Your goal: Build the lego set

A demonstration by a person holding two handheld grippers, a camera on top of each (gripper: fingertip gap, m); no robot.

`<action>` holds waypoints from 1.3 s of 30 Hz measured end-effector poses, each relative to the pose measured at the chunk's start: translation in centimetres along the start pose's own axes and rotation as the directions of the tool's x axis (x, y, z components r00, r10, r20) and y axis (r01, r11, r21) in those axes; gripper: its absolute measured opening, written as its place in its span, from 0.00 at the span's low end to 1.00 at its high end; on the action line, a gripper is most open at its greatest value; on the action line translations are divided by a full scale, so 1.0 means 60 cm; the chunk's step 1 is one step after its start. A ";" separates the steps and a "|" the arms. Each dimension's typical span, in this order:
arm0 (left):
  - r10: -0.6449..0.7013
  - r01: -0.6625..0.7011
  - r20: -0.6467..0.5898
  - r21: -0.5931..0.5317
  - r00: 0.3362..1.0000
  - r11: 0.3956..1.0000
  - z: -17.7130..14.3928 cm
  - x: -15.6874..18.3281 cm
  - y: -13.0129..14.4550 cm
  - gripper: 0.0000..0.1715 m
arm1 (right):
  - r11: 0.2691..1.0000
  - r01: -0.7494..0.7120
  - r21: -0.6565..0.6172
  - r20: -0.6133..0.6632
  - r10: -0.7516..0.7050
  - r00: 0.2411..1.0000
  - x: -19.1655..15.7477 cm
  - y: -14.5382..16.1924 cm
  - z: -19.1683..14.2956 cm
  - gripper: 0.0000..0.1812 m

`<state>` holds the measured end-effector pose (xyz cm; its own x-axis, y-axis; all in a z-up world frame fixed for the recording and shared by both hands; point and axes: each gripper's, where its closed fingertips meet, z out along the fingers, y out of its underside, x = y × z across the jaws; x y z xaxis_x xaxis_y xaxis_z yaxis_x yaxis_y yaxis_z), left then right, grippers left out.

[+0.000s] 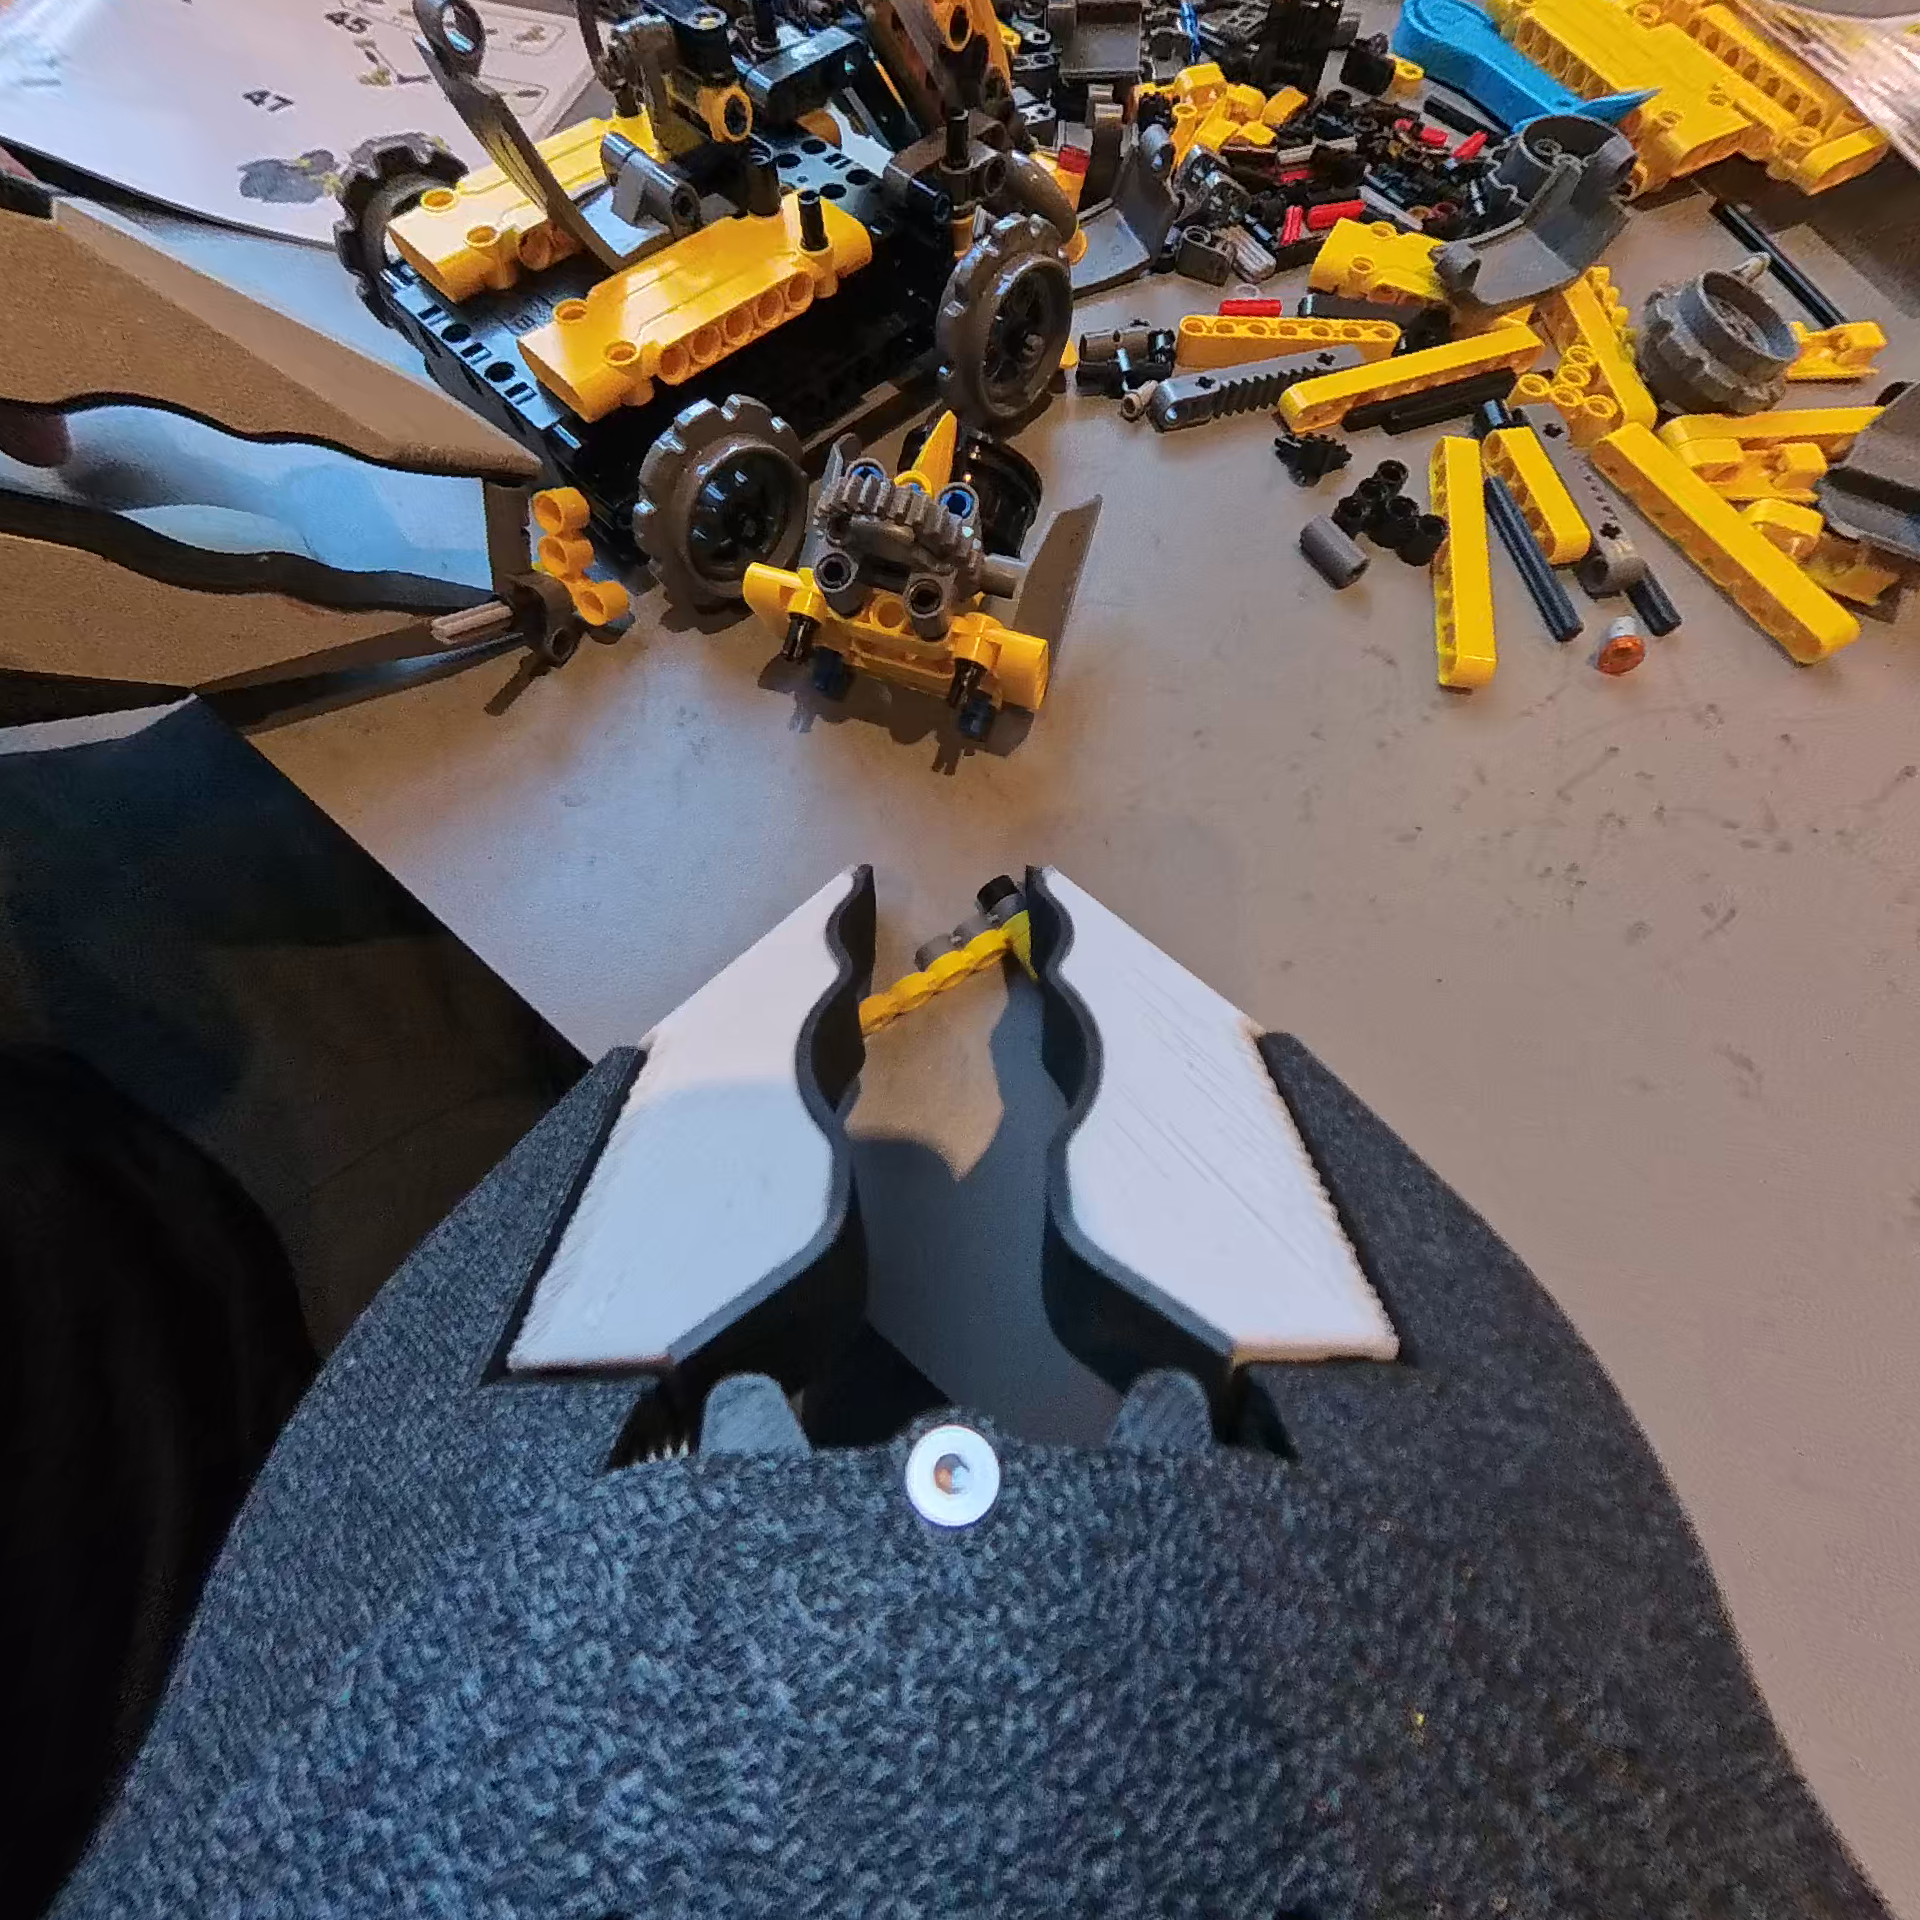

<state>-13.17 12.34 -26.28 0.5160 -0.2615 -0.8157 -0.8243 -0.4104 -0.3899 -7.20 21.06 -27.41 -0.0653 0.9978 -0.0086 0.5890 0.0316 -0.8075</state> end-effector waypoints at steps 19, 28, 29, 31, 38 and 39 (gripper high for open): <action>-0.038 0.038 -0.001 0.021 0.999 0.999 -0.001 -0.005 0.002 0.14 | 1.000 -0.005 0.017 0.017 0.005 1.000 -0.004 -0.001 -0.001 0.16; -0.044 0.044 -0.004 0.026 0.999 0.999 0.002 -0.002 -0.001 0.14 | 0.998 0.070 0.005 0.004 -0.070 0.998 -0.009 0.007 -0.008 0.21; -0.044 0.044 -0.005 0.026 0.999 0.999 0.003 -0.002 -0.001 0.14 | 0.996 0.085 0.004 -0.004 -0.085 0.996 -0.008 0.008 -0.011 0.22; -0.045 0.045 -0.007 0.026 0.999 0.999 0.003 -0.001 -0.001 0.14 | 0.993 0.117 0.008 -0.014 -0.117 0.993 -0.006 0.006 -0.019 0.23; -0.022 0.022 -0.001 0.013 1.000 1.000 0.004 0.001 0.000 0.14 | 0.982 0.189 0.014 -0.016 -0.189 0.982 0.002 0.007 -0.050 0.25; -0.021 0.021 -0.001 0.012 1.000 1.000 0.003 0.001 0.000 0.14 | 0.979 0.204 0.028 -0.006 -0.204 0.979 -0.003 0.003 -0.056 0.25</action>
<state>-13.22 12.49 -26.42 0.5334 -0.2534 -0.8070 -0.8161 -0.4051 -0.4123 -4.41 21.08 -25.57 -0.1790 0.9707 0.1602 0.5406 0.2331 -0.8083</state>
